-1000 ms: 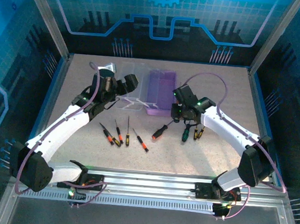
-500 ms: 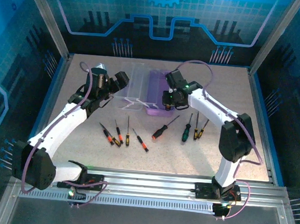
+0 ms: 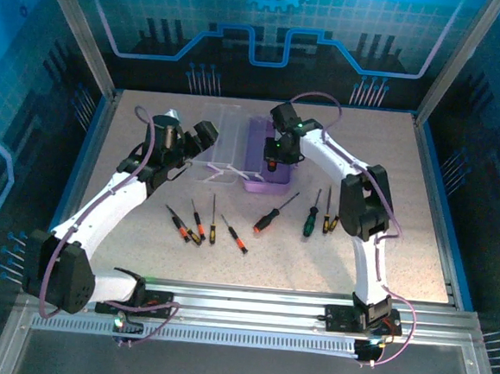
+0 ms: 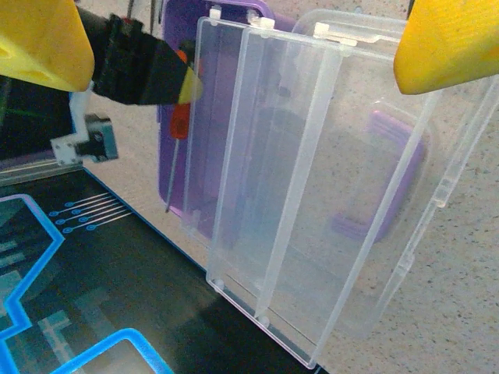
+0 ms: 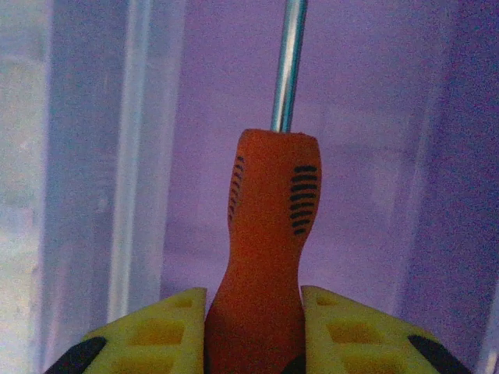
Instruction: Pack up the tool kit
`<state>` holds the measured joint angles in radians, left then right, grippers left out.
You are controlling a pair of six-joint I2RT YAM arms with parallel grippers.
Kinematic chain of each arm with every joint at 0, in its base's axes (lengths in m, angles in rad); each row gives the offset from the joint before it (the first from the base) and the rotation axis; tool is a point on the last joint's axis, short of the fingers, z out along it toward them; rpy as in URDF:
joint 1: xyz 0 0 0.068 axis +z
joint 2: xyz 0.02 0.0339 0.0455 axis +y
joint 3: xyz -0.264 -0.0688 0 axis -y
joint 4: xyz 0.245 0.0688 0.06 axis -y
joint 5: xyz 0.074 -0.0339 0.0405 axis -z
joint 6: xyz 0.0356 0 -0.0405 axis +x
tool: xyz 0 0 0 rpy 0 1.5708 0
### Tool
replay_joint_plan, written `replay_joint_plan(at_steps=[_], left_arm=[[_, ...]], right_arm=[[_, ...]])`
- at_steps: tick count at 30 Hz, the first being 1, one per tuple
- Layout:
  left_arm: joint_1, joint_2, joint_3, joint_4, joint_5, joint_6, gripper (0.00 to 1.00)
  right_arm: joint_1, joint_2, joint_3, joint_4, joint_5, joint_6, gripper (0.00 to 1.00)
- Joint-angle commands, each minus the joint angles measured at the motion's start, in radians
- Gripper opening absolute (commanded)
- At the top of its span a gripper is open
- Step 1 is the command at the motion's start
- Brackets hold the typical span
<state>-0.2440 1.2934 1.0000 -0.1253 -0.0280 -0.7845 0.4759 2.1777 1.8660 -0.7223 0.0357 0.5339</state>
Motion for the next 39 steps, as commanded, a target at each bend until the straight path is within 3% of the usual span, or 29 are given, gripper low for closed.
replay_joint_plan(at_steps=[1,16,27,39], left_arm=[[0.006,-0.005,-0.018,0.040,0.027,-0.019,0.99],[0.006,-0.003,-0.016,0.048,0.039,-0.013,0.99],[0.006,-0.005,-0.009,0.042,0.046,-0.012,0.99],[0.006,-0.007,-0.006,0.035,0.046,-0.010,0.99]], right_arm=[[-0.019,0.047,0.061,-0.053,-0.037,0.005,0.18],[-0.041,0.206,0.186,-0.115,-0.069,0.004,0.25],[-0.040,0.170,0.206,-0.137,-0.047,0.024,0.40],[-0.041,0.089,0.182,-0.126,-0.034,0.036,0.41]])
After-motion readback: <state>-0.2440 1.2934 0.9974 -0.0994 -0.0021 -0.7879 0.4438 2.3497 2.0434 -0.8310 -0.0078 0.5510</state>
